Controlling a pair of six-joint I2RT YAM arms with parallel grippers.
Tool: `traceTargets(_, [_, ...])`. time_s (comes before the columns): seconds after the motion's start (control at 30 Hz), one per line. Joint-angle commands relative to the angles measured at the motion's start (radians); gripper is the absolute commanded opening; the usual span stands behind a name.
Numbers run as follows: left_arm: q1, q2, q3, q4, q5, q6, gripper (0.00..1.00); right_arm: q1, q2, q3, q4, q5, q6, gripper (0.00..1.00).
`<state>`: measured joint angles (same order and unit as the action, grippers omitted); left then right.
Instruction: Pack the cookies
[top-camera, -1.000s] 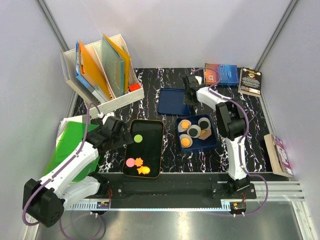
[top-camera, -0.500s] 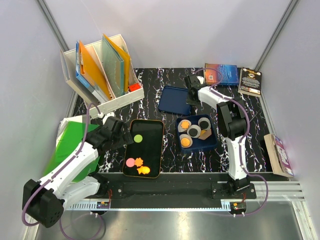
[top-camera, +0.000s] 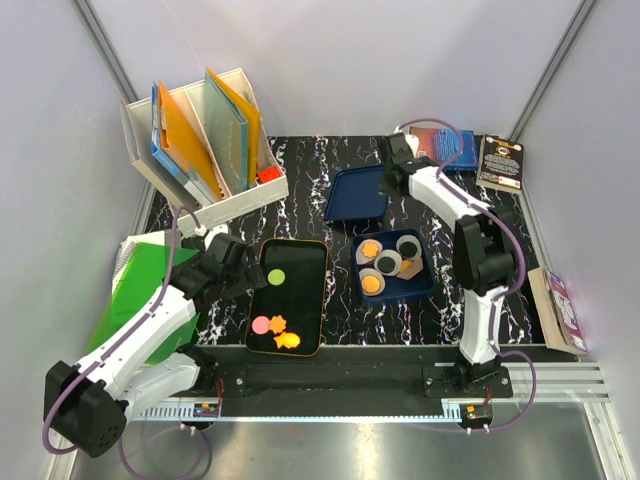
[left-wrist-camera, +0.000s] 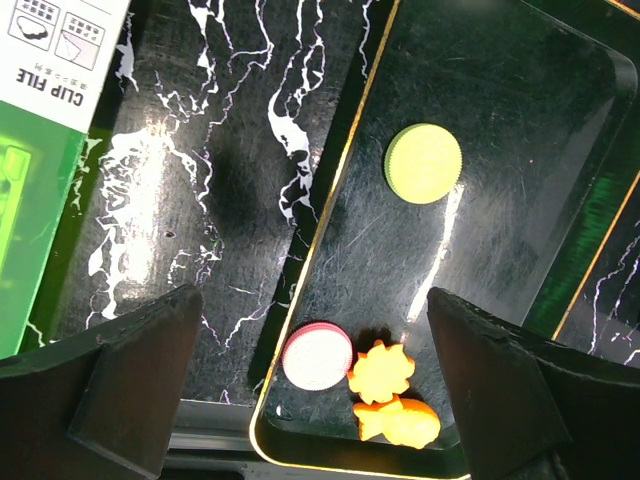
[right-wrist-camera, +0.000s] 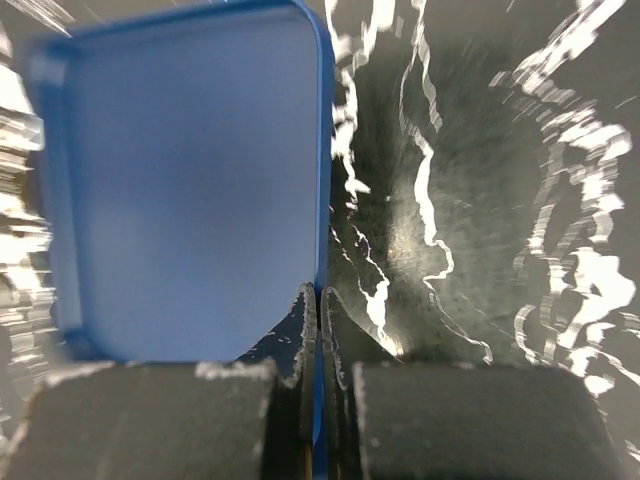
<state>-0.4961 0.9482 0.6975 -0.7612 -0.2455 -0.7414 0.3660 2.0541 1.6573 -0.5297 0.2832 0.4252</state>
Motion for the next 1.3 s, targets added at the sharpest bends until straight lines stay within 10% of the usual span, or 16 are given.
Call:
traceTargets(0.0, [-0.004,-0.043,0.008,0.003,-0.052,-0.012,0.99,0.024,-0.182,0.035,0.014,0.05,-0.005,0.0])
traceTargets(0.43, [-0.001,-0.035,0.111,0.046,0.004,-0.016,0.99,0.112,-0.524,-0.25,0.019,0.033,0.056,0.0])
traceTargets(1.27, [0.011,0.224,0.046,1.076,0.684,-0.108,0.99,0.208,-1.043,-0.642,-0.092,-0.133,0.145,0.0])
